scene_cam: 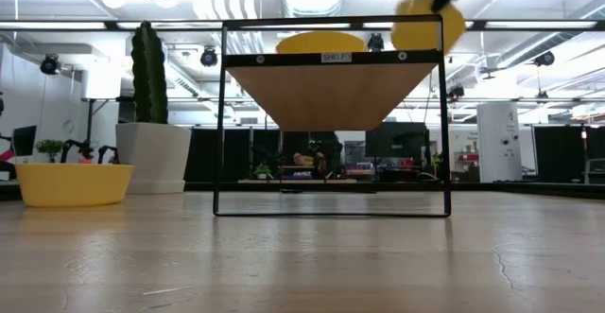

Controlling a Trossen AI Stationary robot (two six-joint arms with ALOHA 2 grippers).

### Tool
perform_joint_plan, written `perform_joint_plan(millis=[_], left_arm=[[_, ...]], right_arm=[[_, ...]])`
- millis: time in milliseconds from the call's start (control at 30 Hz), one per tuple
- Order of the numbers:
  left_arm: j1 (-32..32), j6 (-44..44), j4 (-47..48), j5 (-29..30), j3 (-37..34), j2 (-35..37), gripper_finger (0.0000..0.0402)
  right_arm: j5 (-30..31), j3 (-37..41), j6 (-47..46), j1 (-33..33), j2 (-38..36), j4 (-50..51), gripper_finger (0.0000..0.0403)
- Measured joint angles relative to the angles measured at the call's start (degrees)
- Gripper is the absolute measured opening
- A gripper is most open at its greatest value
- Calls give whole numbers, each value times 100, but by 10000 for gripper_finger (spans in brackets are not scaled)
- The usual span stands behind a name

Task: Pick & Place Mini bowls
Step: Stack the right yellow bowl on top of the other yellow bowl on the shelf

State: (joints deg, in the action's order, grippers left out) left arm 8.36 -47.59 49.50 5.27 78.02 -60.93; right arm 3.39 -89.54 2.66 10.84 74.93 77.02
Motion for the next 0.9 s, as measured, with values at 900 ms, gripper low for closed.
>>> perform_joint_plan(millis=[900], left_arm=[[0,-352,-144,-95,-757,26,122]], right_arm=[[686,-4425,-373,-1827,4308,1239,8]])
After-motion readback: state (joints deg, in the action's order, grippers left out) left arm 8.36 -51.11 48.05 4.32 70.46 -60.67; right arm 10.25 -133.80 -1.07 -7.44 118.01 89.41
